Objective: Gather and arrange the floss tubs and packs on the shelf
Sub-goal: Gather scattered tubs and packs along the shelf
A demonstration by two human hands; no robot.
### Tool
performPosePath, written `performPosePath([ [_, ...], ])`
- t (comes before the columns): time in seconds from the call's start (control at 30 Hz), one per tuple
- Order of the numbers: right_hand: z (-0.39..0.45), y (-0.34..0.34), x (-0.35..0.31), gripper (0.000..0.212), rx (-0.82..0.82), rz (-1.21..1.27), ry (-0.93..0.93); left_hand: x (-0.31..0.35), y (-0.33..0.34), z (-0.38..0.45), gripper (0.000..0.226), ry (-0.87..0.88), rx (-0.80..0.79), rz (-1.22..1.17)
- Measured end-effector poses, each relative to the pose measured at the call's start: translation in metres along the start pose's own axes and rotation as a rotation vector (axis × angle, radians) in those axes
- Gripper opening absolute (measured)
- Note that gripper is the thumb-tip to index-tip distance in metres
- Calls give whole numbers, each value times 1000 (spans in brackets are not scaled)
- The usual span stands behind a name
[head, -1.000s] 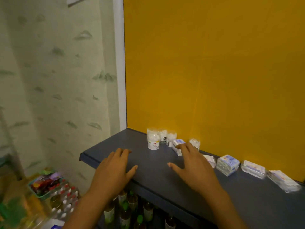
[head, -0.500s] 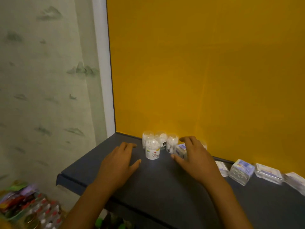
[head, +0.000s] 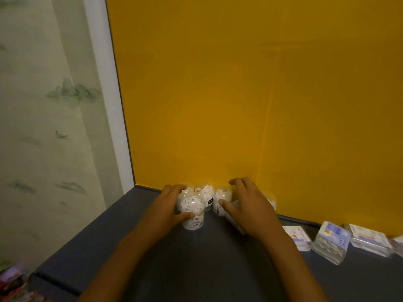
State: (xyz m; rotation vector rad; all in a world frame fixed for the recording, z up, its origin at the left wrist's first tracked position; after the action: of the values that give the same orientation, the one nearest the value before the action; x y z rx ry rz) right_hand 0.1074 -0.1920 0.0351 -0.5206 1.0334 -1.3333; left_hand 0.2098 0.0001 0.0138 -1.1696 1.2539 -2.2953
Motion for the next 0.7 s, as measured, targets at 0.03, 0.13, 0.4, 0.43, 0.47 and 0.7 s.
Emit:
performPosePath([
  [0.03, 1, 1, 3, 52, 11, 15, 8, -4, 6, 3, 77, -10, 2, -41],
  [0.13, 4, 7, 11, 45, 41, 86, 22, -16, 23, 9, 82, -26, 28, -114],
  [0.4, 3, 18, 25, 37, 62, 143, 29, -33, 37, 8, 71, -47, 172, -386],
  [0.43, 3, 19, 26, 36, 61, 148, 24, -32, 36, 7, 71, -45, 182, -431],
  [0.47, 4, 20, 26, 36, 64, 148, 16, -30, 34, 6, 70, -39, 192, -481],
  [0.7, 11, 37, 26, 41, 59, 111, 30, -21, 13, -2, 57, -70, 229, -927],
])
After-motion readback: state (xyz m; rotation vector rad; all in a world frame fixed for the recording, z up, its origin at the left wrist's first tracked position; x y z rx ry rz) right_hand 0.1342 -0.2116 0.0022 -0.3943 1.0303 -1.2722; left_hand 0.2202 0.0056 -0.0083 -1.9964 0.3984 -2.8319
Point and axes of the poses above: each hand's wrist, its own z-axis towards the middle knuckle, its own y-axis out of the palm, x = y × z, the point moved 6 cm from there along z, towards the middle knuckle, and after that the axes turned 1 degree about -y, right-handed, at the moved point
